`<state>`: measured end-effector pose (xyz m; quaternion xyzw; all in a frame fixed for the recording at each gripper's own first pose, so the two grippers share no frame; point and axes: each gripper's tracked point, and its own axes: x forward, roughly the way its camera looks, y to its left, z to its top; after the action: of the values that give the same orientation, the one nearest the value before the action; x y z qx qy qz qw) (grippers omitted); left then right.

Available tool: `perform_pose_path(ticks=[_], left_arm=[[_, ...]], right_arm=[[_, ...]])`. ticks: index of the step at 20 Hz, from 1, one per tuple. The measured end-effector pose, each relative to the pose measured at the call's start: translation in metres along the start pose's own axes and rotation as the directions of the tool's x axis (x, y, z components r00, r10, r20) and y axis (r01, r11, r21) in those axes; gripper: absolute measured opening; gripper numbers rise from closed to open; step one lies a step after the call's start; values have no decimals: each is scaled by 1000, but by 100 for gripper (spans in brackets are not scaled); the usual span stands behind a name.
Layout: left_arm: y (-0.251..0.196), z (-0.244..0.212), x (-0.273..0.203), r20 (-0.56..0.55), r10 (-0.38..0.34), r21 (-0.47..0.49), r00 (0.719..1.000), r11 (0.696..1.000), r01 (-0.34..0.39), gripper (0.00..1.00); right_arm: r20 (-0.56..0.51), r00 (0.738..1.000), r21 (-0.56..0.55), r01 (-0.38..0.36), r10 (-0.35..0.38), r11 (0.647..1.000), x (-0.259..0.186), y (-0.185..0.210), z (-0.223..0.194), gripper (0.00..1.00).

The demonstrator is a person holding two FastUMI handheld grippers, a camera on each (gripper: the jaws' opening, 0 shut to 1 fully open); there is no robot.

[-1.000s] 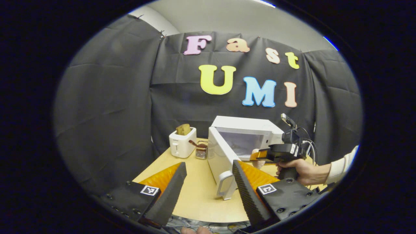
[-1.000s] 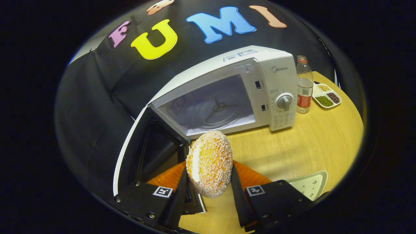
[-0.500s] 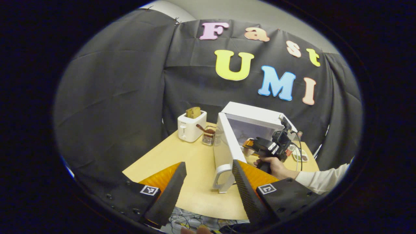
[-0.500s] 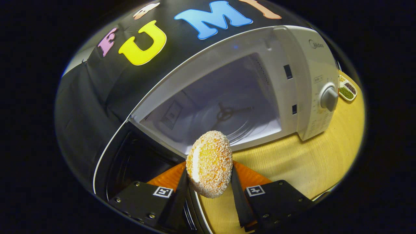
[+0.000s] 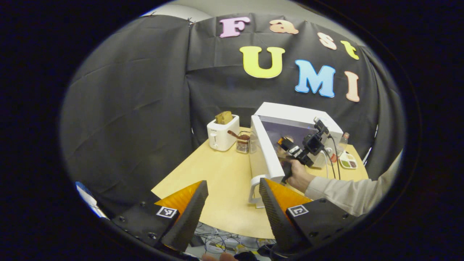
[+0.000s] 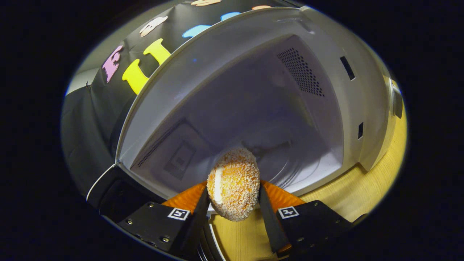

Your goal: Open the microwave oven with the left hand, put the food in, and close the microwave oven.

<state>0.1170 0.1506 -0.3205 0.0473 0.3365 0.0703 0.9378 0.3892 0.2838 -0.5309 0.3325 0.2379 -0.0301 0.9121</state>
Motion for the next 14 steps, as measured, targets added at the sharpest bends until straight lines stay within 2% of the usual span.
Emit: perform_pose_path(ticks=[3,5,9,14], left_arm=[[1,-12,-4,-38,20,21,999,1000,-19,95],[1,-17,-9,-52,29,20,998,999,-28,95],[4,-22,-13,-57,43,20,997,999,-42,97],[2,-19,-17,-38,44,9,998,999,-43,94]], right_arm=[[78,995,28,61,-63,998,18,-8,10,73],[91,993,81,62,-69,995,26,-3,6,73],[69,997,67,27,-32,997,27,11,-7,75],[61,998,59,19,-22,998,26,14,-2,78]])
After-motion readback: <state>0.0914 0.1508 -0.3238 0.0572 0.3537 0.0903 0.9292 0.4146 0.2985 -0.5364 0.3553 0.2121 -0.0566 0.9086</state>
